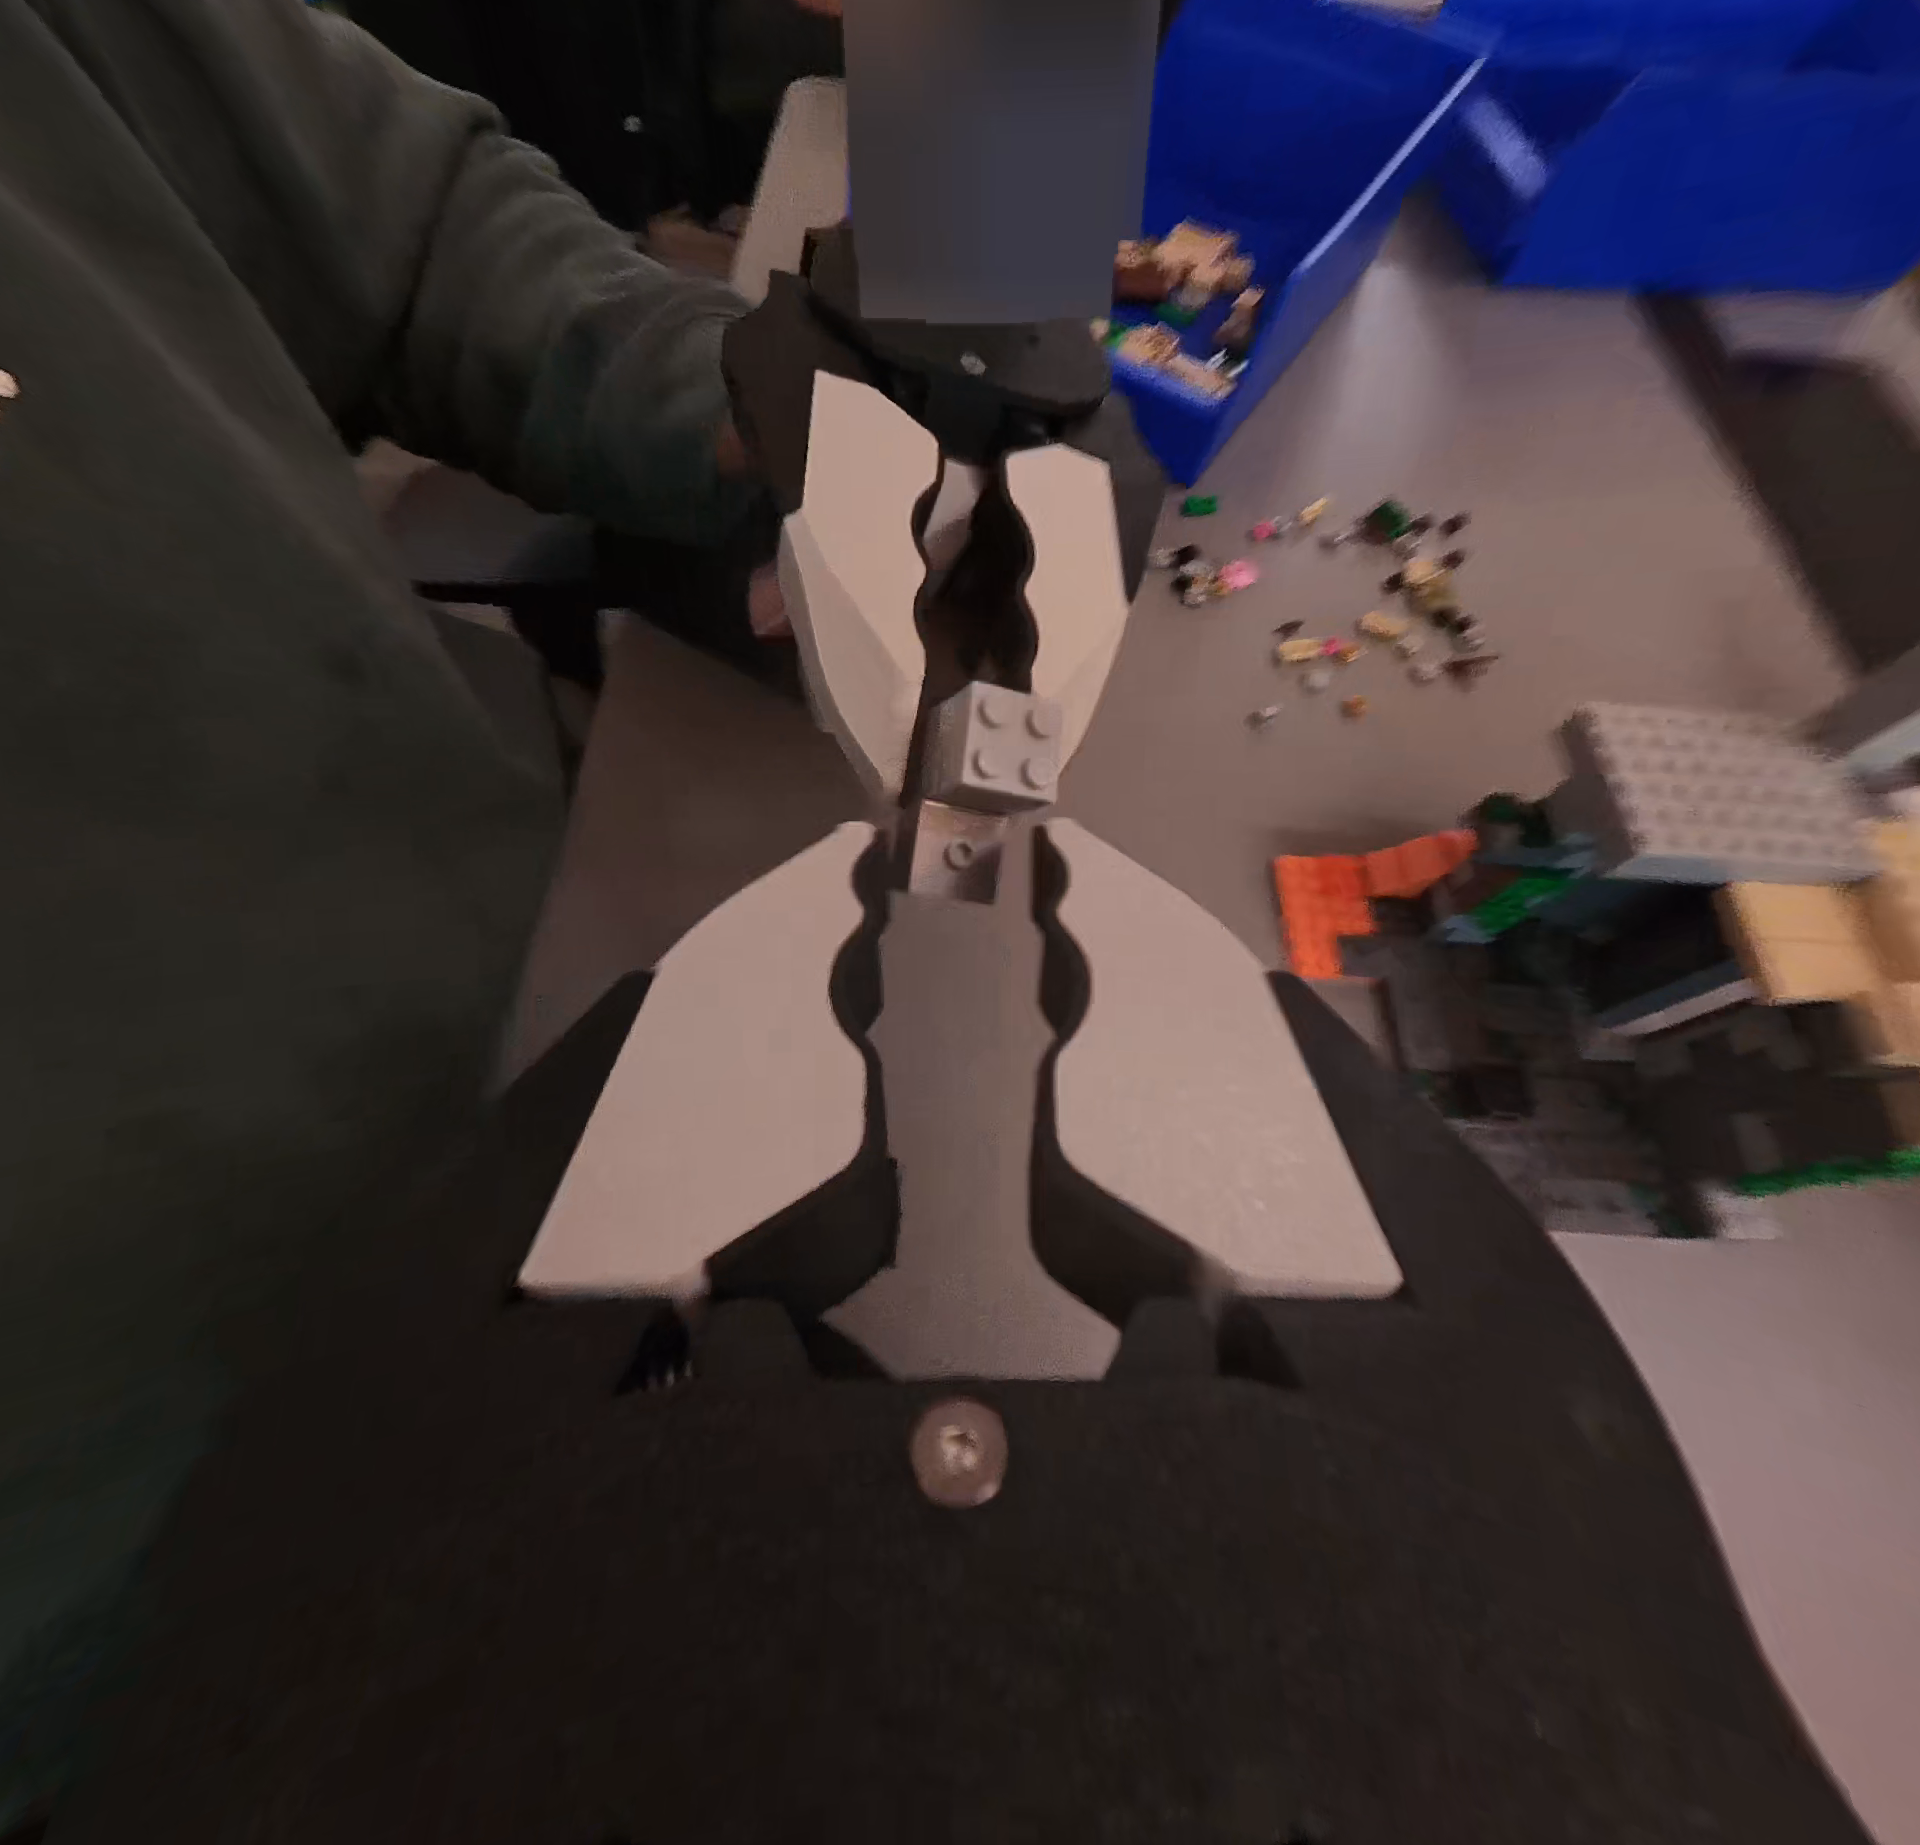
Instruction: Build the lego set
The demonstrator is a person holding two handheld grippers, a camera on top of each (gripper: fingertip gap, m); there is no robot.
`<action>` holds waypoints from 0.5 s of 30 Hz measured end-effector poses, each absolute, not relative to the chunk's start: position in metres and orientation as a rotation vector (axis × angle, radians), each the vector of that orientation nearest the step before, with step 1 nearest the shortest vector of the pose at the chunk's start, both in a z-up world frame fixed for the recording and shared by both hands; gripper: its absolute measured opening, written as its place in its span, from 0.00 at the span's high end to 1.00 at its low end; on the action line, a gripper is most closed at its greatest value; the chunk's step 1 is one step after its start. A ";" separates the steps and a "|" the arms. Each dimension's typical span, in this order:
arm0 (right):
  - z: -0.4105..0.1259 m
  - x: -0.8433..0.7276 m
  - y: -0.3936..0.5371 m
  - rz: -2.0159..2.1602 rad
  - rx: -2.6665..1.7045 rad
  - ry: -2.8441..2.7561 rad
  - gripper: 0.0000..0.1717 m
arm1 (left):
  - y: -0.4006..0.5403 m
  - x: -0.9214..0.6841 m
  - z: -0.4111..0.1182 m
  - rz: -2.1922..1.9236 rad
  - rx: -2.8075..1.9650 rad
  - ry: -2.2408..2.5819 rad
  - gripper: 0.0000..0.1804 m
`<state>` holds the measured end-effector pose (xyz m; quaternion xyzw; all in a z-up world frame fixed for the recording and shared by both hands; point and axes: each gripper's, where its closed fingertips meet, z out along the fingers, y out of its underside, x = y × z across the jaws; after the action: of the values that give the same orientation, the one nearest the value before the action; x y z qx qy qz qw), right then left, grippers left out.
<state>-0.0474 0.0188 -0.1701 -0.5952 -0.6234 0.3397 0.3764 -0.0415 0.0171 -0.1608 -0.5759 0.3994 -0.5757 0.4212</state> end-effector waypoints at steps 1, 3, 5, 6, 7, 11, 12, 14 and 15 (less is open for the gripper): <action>-0.168 -0.046 0.024 0.780 -1.463 -1.579 0.79 | 0.019 -0.043 -0.158 -1.502 -1.449 0.958 0.91; -0.162 -0.045 0.030 0.630 -1.331 -1.543 0.68 | 0.023 -0.047 -0.154 -1.618 -1.461 0.867 0.91; -0.153 -0.046 0.031 0.495 -1.174 -1.487 0.61 | 0.025 -0.048 -0.151 -1.718 -1.466 0.788 0.91; -0.151 -0.048 0.031 0.427 -1.113 -1.469 0.59 | 0.025 -0.048 -0.149 -1.763 -1.464 0.764 0.91; -0.149 -0.050 0.031 0.362 -1.061 -1.453 0.59 | 0.025 -0.047 -0.147 -1.801 -1.456 0.740 0.91; -0.147 -0.062 0.032 0.202 -0.923 -1.409 0.61 | 0.022 -0.044 -0.139 -1.906 -1.426 0.682 0.91; -0.147 -0.064 0.032 0.182 -0.903 -1.407 0.62 | 0.021 -0.043 -0.137 -1.919 -1.422 0.679 0.91; -0.143 -0.068 0.031 0.164 -0.866 -1.388 0.66 | 0.020 -0.043 -0.136 -1.927 -1.419 0.673 0.91; -0.140 -0.069 0.031 0.145 -0.851 -1.379 0.69 | 0.020 -0.044 -0.135 -1.936 -1.415 0.669 0.91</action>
<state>-0.0689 0.0315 -0.1403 -0.3800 -0.6159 0.0649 0.6870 -0.0436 0.0196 -0.1353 -0.5385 0.2545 -0.7367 0.3202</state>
